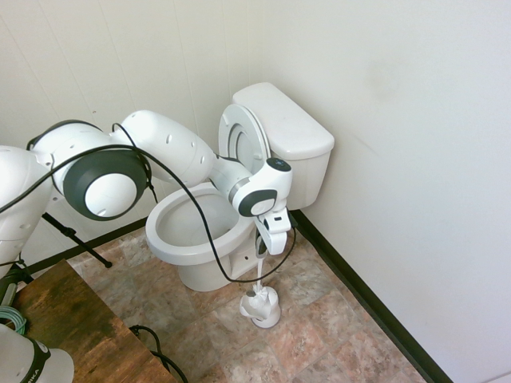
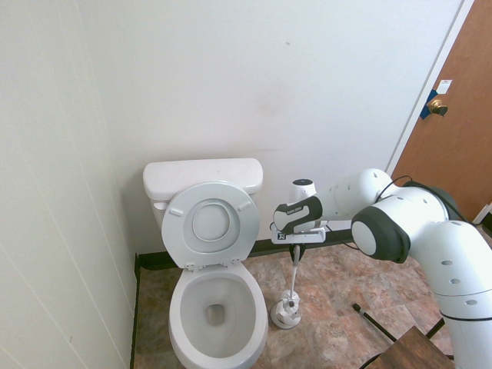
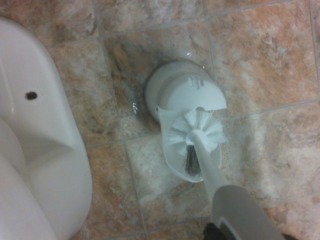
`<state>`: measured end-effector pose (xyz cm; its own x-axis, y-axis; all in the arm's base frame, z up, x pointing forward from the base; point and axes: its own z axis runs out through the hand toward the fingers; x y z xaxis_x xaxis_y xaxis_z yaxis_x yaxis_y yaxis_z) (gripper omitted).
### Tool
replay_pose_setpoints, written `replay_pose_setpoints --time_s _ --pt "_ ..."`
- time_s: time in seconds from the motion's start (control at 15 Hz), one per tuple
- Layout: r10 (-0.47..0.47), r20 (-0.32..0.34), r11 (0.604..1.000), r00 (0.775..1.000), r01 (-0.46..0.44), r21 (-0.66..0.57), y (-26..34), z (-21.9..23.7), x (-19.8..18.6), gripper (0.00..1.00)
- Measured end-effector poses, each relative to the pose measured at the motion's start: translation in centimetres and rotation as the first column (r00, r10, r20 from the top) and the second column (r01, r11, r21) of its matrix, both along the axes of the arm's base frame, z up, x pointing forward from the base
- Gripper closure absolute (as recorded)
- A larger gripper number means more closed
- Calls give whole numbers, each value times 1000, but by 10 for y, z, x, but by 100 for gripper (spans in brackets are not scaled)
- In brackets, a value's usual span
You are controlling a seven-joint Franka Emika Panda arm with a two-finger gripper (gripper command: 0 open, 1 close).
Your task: Clean the toilet
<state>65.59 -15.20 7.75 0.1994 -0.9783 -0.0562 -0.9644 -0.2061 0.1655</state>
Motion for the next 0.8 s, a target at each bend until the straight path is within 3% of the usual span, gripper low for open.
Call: replay_pose_setpoints --time_s 0.47,0.8 --pt "-50 -24 999 998 50 2 -28 -73 20 100" --pt "-77 -49 997 996 78 18 -44 -96 32 100"
